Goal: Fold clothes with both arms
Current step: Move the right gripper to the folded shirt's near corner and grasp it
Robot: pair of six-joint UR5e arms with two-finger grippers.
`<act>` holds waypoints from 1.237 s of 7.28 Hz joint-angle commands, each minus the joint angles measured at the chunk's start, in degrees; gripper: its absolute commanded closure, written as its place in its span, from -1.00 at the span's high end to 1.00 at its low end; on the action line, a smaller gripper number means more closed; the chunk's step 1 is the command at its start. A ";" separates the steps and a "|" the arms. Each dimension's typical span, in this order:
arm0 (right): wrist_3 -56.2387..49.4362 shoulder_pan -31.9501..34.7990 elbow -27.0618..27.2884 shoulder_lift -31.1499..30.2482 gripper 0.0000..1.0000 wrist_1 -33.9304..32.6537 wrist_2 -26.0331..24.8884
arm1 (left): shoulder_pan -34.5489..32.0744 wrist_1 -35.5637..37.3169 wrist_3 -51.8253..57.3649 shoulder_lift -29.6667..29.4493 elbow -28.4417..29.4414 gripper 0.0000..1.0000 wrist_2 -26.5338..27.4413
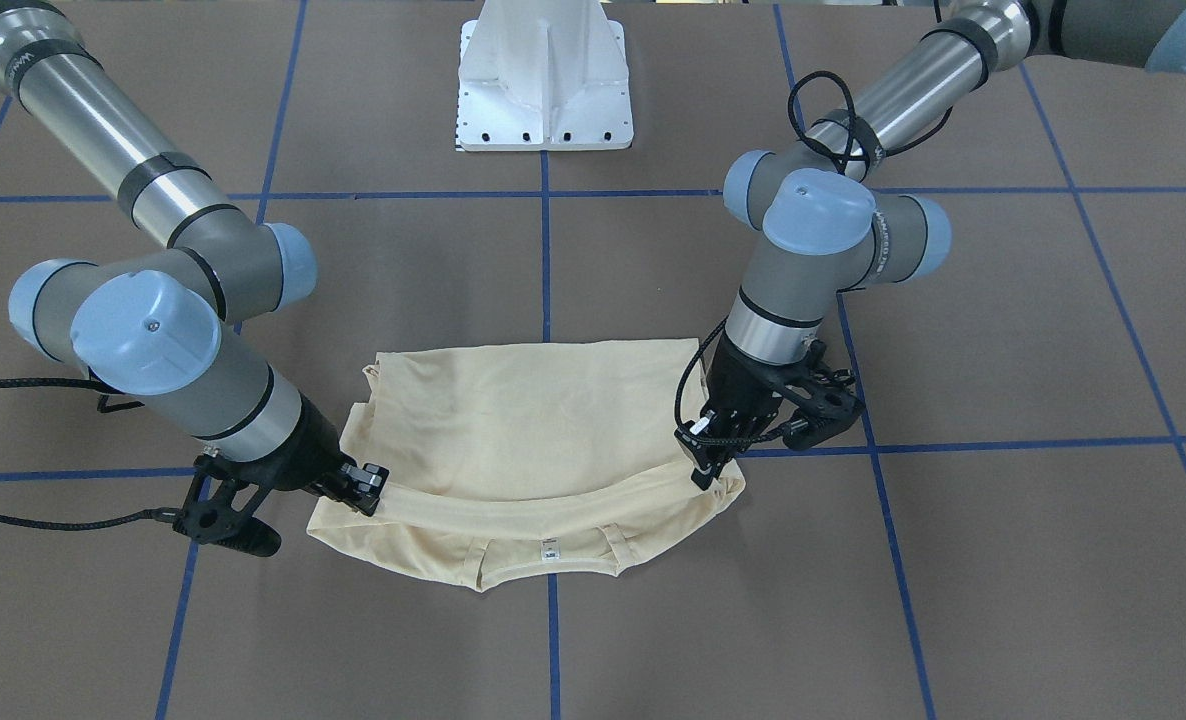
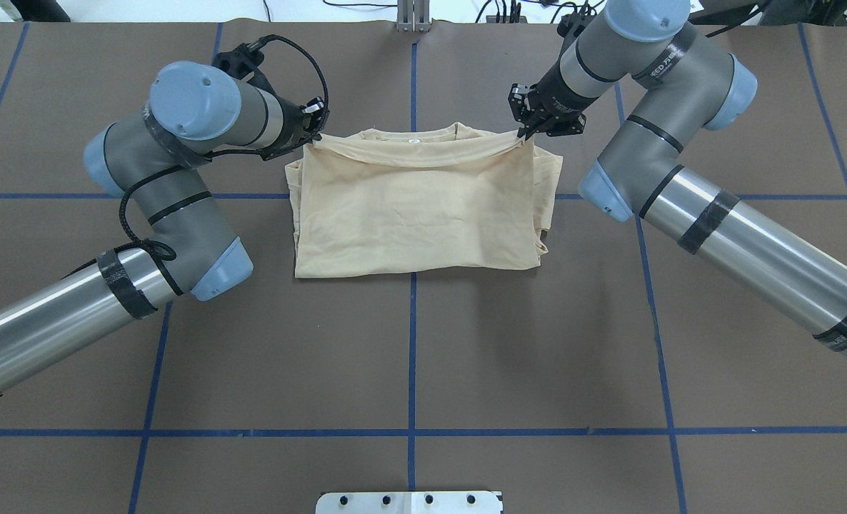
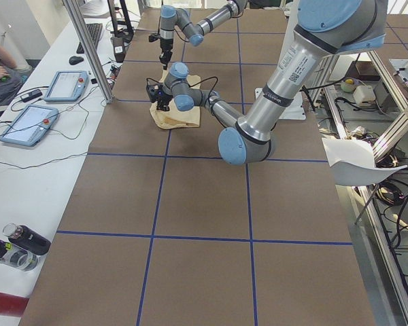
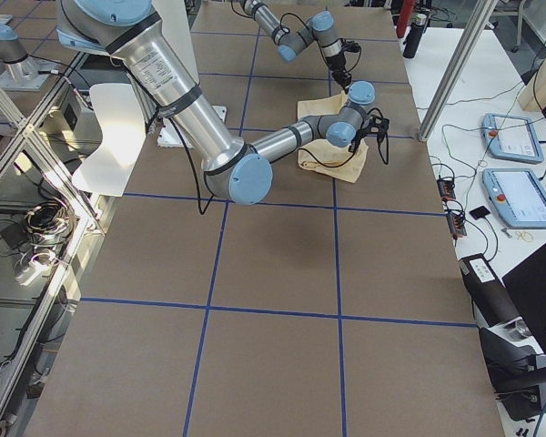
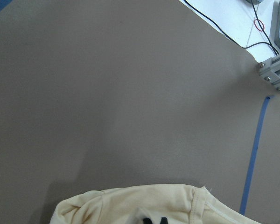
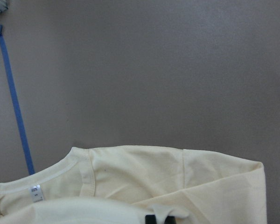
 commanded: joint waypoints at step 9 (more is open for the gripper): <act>8.15 -9.80 16.00 -13.90 0.99 0.03 -3.99 | -0.02 7.21 0.59 2.84 -11.64 0.98 -1.42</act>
